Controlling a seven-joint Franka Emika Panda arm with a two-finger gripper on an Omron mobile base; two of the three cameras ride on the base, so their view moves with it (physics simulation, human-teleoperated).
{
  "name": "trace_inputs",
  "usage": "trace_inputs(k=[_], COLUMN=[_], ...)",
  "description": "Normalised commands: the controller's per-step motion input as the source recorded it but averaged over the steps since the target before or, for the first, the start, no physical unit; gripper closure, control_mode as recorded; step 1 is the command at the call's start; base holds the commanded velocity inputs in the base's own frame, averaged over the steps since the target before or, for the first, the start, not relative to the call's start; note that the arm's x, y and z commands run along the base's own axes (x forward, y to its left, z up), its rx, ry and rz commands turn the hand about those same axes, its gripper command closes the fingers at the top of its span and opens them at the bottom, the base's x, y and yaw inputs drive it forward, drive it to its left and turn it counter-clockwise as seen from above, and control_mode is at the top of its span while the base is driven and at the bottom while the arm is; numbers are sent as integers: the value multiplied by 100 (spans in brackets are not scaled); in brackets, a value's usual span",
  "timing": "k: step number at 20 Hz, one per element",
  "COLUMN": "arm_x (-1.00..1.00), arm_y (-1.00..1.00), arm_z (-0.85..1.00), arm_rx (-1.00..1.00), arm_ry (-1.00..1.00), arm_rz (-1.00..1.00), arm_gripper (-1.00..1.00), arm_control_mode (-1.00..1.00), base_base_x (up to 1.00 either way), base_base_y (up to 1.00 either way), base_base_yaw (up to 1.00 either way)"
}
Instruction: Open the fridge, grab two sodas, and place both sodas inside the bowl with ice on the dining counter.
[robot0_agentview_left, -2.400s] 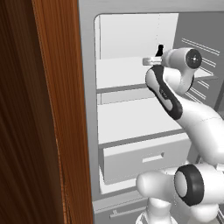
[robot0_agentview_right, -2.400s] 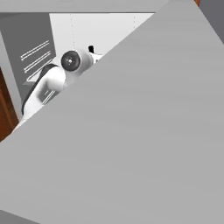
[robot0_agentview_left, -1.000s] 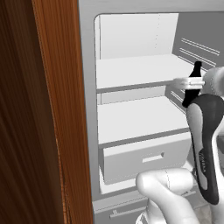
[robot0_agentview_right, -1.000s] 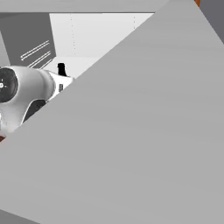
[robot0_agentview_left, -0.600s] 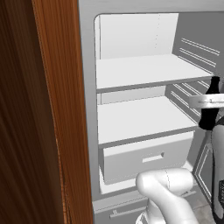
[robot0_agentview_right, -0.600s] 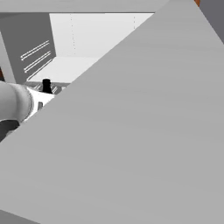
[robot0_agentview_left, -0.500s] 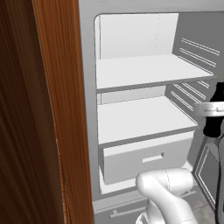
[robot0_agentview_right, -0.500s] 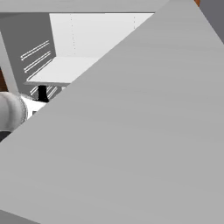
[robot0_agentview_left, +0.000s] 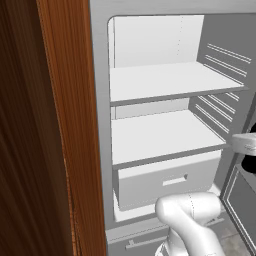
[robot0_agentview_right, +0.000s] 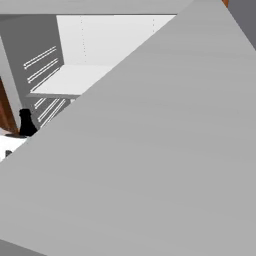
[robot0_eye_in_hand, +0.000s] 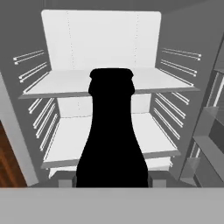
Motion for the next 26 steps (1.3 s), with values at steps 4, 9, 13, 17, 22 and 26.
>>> trace_inputs(k=[4, 9, 13, 17, 22, 26], arm_x=[-6, 0, 0, 0, 0, 0], arm_y=[4, 0, 0, 0, 0, 0], arm_z=[3, 0, 0, 0, 0, 0], arm_rx=[-1, 0, 0, 0, 0, 0], arm_ry=[0, 0, 0, 0, 0, 0], arm_rz=[0, 0, 0, 0, 0, 0], arm_gripper=[100, 100, 100, 100, 100, 100], arm_control_mode=[100, 100, 100, 100, 100, 100], base_base_x=[-34, -90, -100, -99, -79, -60], base_base_y=[16, 12, 12, 18, -3, -42], base_base_yaw=[2, 0, 2, 10, 13, 14])
